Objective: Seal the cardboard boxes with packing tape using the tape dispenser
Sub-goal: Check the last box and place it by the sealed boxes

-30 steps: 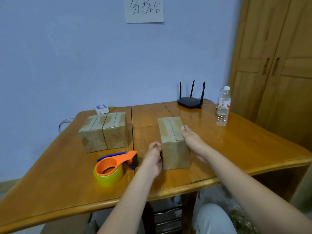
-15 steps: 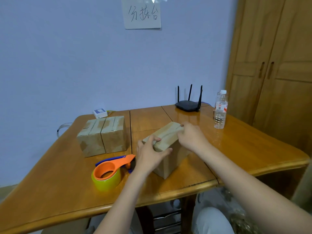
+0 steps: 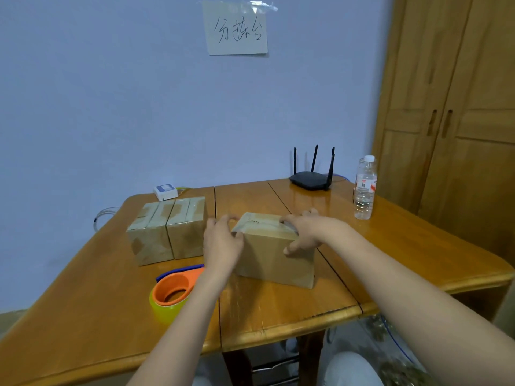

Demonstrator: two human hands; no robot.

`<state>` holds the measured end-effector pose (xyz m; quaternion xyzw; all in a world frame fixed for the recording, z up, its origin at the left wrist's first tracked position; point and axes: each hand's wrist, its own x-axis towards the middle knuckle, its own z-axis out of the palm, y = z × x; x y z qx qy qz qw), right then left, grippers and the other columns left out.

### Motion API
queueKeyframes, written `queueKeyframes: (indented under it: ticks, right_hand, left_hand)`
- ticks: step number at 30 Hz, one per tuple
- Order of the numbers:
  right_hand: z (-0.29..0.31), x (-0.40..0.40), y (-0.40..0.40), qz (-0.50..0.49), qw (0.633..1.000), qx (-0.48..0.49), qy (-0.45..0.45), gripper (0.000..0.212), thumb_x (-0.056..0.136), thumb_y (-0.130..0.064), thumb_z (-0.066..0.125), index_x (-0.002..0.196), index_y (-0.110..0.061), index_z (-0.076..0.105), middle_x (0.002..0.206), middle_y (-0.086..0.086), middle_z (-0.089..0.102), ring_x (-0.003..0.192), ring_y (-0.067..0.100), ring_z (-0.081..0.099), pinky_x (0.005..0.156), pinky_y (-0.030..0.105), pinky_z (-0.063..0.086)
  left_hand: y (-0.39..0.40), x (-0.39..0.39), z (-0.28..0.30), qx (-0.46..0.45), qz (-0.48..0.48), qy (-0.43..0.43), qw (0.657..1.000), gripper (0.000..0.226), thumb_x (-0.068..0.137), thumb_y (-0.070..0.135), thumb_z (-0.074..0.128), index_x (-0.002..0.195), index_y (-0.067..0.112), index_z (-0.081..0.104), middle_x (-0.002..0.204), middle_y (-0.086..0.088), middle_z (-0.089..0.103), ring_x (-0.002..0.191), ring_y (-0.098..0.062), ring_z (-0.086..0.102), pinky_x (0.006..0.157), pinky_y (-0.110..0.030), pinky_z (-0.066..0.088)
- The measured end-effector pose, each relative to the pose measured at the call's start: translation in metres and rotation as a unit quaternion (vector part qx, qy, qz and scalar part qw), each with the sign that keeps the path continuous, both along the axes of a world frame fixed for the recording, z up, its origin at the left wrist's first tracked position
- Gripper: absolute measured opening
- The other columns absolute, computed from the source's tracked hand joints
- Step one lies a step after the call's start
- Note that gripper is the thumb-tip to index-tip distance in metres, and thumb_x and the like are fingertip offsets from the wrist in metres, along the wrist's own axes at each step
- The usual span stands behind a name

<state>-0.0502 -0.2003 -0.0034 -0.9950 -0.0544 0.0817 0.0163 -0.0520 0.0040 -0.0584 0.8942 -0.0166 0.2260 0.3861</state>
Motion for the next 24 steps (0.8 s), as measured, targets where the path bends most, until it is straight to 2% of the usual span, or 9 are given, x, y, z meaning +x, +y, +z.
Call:
queueKeyframes:
  ticks: [3, 5, 7, 8, 11, 15, 18, 21, 24]
  right_hand:
    - [-0.007, -0.002, 0.009, -0.032, 0.998, -0.04, -0.048, 0.094, 0.078, -0.072, 0.065, 0.155, -0.033, 0.028, 0.148, 0.013, 0.045, 0.138, 0.038, 0.029, 0.113, 0.051, 0.027]
    - [-0.009, -0.006, 0.017, -0.073, 0.992, -0.076, -0.062, 0.098, 0.076, -0.083, 0.055, 0.154, -0.029, 0.031, 0.149, 0.014, 0.045, 0.137, 0.039, 0.031, 0.11, 0.05, 0.028]
    - [-0.008, -0.008, 0.023, -0.117, 0.991, -0.055, -0.029, 0.102, 0.077, -0.089, 0.044, 0.156, -0.028, 0.026, 0.156, 0.018, 0.034, 0.141, 0.041, 0.026, 0.111, 0.052, 0.025]
    - [-0.006, -0.009, 0.026, -0.125, 0.992, -0.026, -0.011, 0.099, 0.08, -0.088, 0.04, 0.157, -0.026, 0.026, 0.157, 0.019, 0.032, 0.141, 0.041, 0.026, 0.111, 0.052, 0.025]
    - [-0.001, -0.012, 0.03, -0.092, 0.993, 0.077, -0.008, 0.08, 0.095, -0.071, 0.039, 0.15, -0.013, 0.04, 0.145, 0.015, 0.05, 0.131, 0.036, 0.046, 0.107, 0.047, 0.038]
    - [-0.001, -0.024, 0.026, -0.067, 0.974, 0.215, 0.021, 0.074, 0.1, -0.047, 0.053, 0.161, -0.019, 0.019, 0.162, 0.007, 0.032, 0.139, 0.03, 0.043, 0.105, 0.039, 0.046]
    - [-0.015, -0.03, 0.021, -0.085, 0.933, 0.346, 0.054, 0.074, 0.102, -0.038, 0.053, 0.162, -0.028, 0.012, 0.163, 0.005, 0.03, 0.131, 0.03, 0.049, 0.099, 0.045, 0.052]
    - [-0.032, -0.032, 0.025, -0.085, 0.916, 0.39, 0.029, 0.068, 0.106, -0.038, 0.045, 0.162, -0.028, 0.009, 0.167, 0.002, 0.02, 0.146, 0.028, 0.034, 0.116, 0.042, 0.035]
    - [-0.036, -0.033, 0.028, -0.074, 0.929, 0.362, -0.003, 0.063, 0.108, -0.036, 0.039, 0.162, -0.024, 0.009, 0.168, 0.002, 0.015, 0.152, 0.026, 0.023, 0.12, 0.036, 0.024]
  left_hand:
    - [-0.012, -0.01, -0.002, -0.07, -0.017, 0.028, 0.997, 0.008, 0.097, 0.02, 0.051, 0.1, 0.018, 0.058, 0.094, 0.002, 0.062, 0.092, -0.023, 0.062, 0.079, -0.042, 0.056]
    - [-0.02, -0.016, -0.002, -0.109, -0.065, 0.092, 0.988, 0.01, 0.099, 0.025, 0.051, 0.107, 0.021, 0.055, 0.096, 0.0, 0.061, 0.09, -0.025, 0.064, 0.083, -0.045, 0.056]
    - [-0.025, -0.019, -0.004, -0.128, -0.102, 0.138, 0.977, 0.026, 0.099, 0.04, 0.051, 0.121, 0.027, 0.049, 0.107, -0.001, 0.062, 0.093, -0.027, 0.065, 0.088, -0.047, 0.055]
    - [-0.027, -0.02, -0.005, -0.141, -0.119, 0.152, 0.971, 0.036, 0.098, 0.048, 0.05, 0.128, 0.029, 0.047, 0.115, -0.001, 0.062, 0.1, -0.026, 0.063, 0.091, -0.047, 0.055]
    - [-0.029, -0.025, -0.005, -0.161, -0.158, 0.161, 0.961, 0.057, 0.096, 0.059, 0.048, 0.142, 0.024, 0.044, 0.137, -0.001, 0.054, 0.12, -0.02, 0.054, 0.1, -0.037, 0.048]
    - [-0.021, -0.028, -0.001, -0.122, -0.177, 0.164, 0.963, 0.073, 0.094, 0.046, 0.062, 0.154, 0.022, 0.029, 0.155, -0.004, 0.038, 0.139, -0.023, 0.041, 0.107, -0.036, 0.043]
    - [-0.018, -0.031, -0.002, -0.13, -0.197, 0.177, 0.956, 0.076, 0.092, 0.04, 0.067, 0.156, 0.023, 0.028, 0.156, -0.001, 0.037, 0.135, -0.017, 0.041, 0.096, -0.027, 0.042]
    - [-0.019, -0.033, -0.003, -0.202, -0.196, 0.161, 0.946, 0.072, 0.09, 0.033, 0.071, 0.153, 0.024, 0.036, 0.152, 0.001, 0.042, 0.118, -0.005, 0.041, 0.089, -0.023, 0.04]
    - [-0.02, -0.034, -0.008, -0.203, -0.19, 0.141, 0.95, 0.068, 0.093, 0.034, 0.068, 0.152, 0.025, 0.037, 0.154, 0.004, 0.041, 0.121, -0.003, 0.04, 0.09, -0.022, 0.04]
